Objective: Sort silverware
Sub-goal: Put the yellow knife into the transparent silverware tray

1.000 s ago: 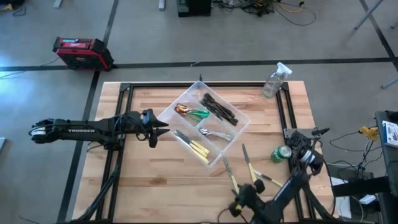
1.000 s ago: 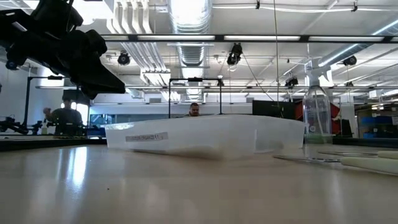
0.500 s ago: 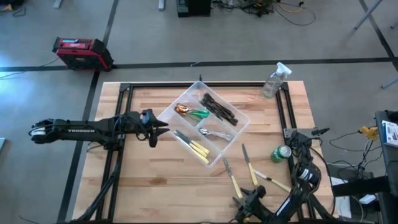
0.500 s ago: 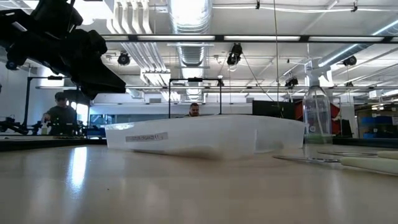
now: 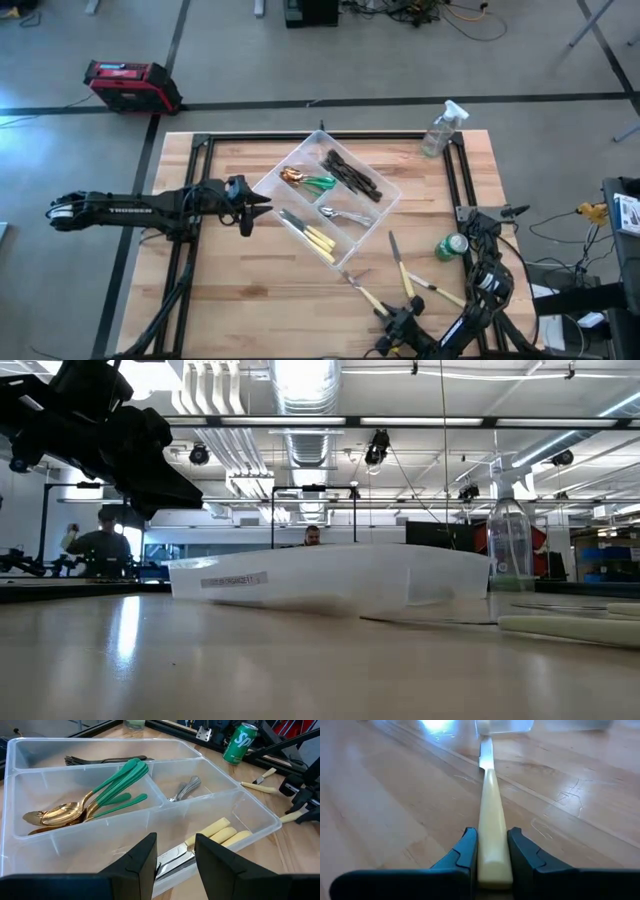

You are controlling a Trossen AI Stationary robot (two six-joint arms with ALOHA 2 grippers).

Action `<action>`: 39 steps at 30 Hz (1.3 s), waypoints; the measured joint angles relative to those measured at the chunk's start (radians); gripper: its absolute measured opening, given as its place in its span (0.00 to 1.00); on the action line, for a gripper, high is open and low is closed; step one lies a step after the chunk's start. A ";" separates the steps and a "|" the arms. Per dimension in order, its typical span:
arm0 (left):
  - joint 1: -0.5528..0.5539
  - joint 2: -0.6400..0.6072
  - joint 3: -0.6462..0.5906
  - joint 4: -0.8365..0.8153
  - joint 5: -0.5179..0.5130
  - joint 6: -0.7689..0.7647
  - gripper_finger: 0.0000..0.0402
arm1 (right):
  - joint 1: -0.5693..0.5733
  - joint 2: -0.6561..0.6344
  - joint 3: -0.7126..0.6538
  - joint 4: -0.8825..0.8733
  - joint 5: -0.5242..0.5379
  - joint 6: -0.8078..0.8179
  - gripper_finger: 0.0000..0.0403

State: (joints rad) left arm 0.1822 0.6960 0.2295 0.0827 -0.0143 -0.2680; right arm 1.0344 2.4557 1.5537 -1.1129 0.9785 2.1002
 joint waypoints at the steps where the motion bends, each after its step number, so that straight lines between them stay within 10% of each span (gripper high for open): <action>1: 0.000 0.000 0.000 0.000 0.000 0.000 0.30 | -0.001 -0.004 0.002 -0.003 -0.004 0.001 0.13; 18: 0.000 0.001 0.000 0.000 -0.001 0.008 0.30 | 0.001 -0.158 0.063 -0.035 -0.255 -0.270 0.13; 39: 0.000 0.003 -0.001 0.037 -0.002 0.012 0.30 | -0.085 -0.189 0.269 -0.030 -0.043 -0.551 0.13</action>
State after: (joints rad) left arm 0.1822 0.6991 0.2287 0.1200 -0.0162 -0.2556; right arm 0.9492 2.2669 1.8231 -1.1434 0.9356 1.5490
